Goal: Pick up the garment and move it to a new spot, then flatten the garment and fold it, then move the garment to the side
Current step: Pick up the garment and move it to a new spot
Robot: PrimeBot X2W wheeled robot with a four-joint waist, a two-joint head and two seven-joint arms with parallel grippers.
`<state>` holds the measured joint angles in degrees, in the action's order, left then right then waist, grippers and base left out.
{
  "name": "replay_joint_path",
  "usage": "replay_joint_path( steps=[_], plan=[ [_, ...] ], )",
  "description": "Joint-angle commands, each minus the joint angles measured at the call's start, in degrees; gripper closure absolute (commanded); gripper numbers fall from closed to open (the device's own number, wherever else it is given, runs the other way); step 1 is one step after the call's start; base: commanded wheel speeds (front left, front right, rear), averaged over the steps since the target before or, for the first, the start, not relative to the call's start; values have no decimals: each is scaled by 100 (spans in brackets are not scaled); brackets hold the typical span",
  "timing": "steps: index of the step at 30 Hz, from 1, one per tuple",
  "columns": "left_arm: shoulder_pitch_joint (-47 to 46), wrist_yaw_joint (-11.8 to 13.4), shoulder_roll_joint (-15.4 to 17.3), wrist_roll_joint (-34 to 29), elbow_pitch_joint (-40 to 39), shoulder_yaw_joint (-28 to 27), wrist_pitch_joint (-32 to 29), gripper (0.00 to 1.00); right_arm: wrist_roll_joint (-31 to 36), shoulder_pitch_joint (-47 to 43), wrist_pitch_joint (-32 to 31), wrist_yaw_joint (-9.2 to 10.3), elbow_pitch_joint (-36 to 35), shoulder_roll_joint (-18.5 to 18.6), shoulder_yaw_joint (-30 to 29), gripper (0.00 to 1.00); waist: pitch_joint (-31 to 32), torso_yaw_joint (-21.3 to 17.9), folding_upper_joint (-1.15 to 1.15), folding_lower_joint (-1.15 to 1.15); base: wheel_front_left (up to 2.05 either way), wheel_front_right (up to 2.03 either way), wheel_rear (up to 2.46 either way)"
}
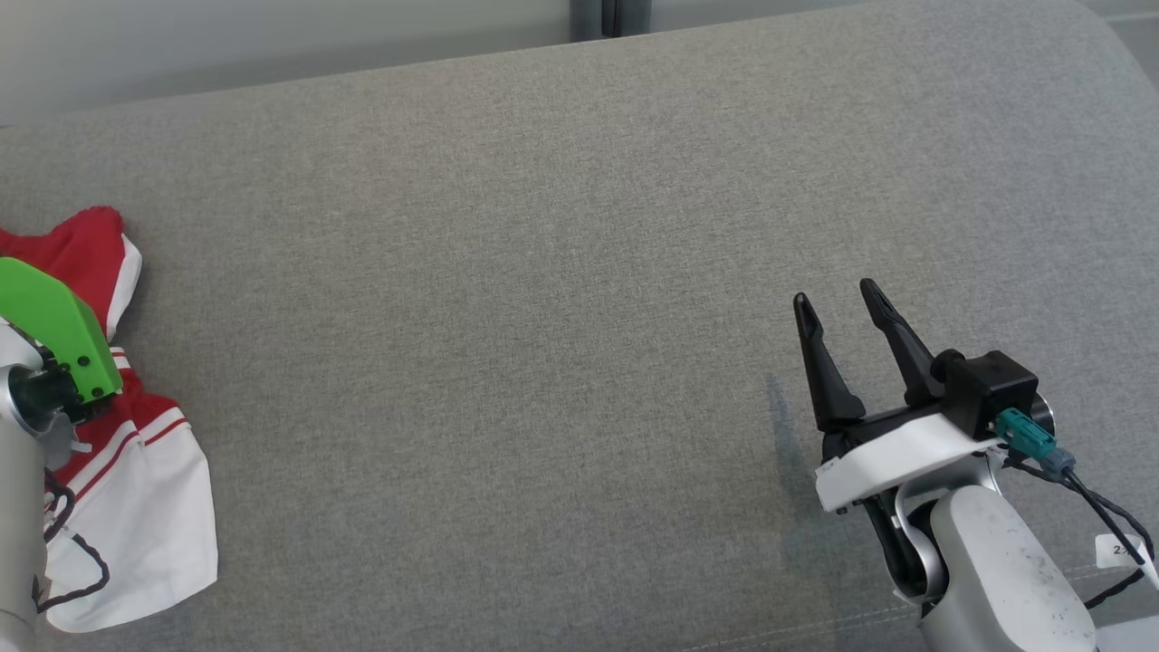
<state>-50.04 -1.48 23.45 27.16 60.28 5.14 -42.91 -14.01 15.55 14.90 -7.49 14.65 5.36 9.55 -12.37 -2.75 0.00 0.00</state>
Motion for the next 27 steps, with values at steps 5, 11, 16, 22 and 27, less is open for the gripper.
replay_joint_path(
  steps=[5, 11, 16, 22, 27],
  plan=[
    [-111, -135, -4, 11, 51, 68, 81, 100, 9, -72, 18, 0, 42, 15, -22, 0, 108, 30, 0, 0, 0, 0, 0],
    [-101, -284, -47, 18, 40, 159, 209, 100, -19, -129, 18, 0, 102, 20, 1, 0, 308, 36, 0, 0, 0, 0, 0],
    [-7, -499, -62, 3, -203, 357, 472, 100, -59, -265, 18, 0, 121, -16, 5, 0, 649, -17, 0, 0, 0, 0, 0],
    [118, -604, -52, 78, -864, 667, 705, 100, -88, -442, 18, 0, 142, 20, -56, 0, 868, -42, 0, 0, 0, 0, 0],
    [264, -604, -201, 264, -1821, 1135, 715, 100, -88, -504, 18, 0, 172, 7, -50, 0, 1043, -94, 0, 0, 0, 0, 0]
  ],
)
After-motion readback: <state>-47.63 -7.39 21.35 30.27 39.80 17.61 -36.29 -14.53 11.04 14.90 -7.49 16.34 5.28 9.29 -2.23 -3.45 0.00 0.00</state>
